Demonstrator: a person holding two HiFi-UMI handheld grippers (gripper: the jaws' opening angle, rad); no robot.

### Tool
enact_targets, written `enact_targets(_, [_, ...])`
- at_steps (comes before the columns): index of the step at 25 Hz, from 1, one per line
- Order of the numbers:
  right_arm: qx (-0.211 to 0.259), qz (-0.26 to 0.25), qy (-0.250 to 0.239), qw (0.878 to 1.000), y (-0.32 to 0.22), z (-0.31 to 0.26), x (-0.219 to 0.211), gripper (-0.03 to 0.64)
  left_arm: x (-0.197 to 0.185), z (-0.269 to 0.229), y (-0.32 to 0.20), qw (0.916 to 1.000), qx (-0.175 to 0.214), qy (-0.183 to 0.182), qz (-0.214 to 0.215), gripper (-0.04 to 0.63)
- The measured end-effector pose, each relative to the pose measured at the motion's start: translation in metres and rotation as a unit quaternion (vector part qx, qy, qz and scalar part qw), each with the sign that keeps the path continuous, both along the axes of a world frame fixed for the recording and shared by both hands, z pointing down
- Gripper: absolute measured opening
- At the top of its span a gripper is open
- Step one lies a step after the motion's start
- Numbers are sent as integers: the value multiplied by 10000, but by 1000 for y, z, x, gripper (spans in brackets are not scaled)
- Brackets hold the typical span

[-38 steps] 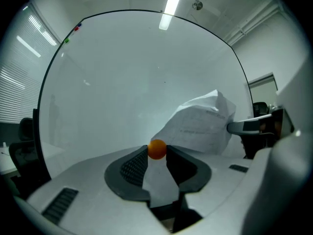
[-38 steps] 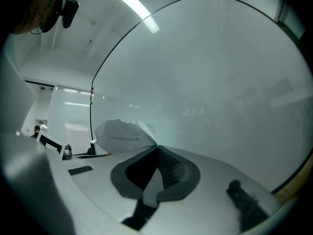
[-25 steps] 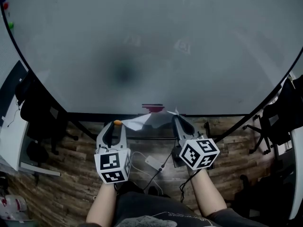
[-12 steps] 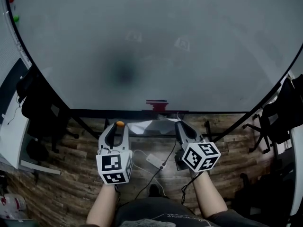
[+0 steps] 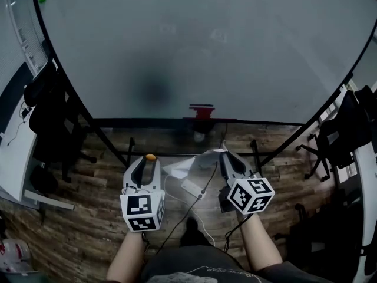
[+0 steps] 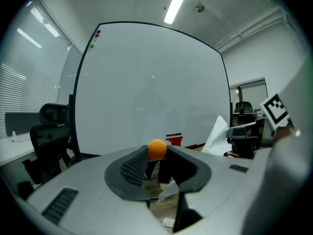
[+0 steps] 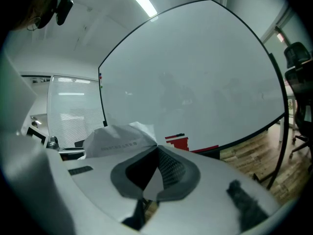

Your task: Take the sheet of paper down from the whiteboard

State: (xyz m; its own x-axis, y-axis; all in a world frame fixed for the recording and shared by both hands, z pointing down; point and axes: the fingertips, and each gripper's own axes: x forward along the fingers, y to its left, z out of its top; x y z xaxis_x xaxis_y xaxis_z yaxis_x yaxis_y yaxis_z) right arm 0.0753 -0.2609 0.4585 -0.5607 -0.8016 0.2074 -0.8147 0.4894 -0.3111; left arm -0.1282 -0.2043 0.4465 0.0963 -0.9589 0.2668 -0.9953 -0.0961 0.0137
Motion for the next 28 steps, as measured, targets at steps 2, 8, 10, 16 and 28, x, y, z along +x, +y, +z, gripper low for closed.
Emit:
enact_targets(2, [-15,48,21,10000,18,0,0,21,-1,1,17,10000,-12,17,55,124])
enact_targets(8, [46,139,97,9998,66,-3,0,21,-2,-3,61,9998,42,44,191,124])
enact_targets(10, [66,165,132,9998,82,-4,-1,21,-4,-3,76,9997,53,51,229,124])
enact_targets(16, [78,206,266,9994,141,-4,-5,21,-7,-6,129,9993,79,75,370,124])
enact_targets(28, [55,301,516,9982,244,0,5,21,9,-2,215,9975,51,138,698,124])
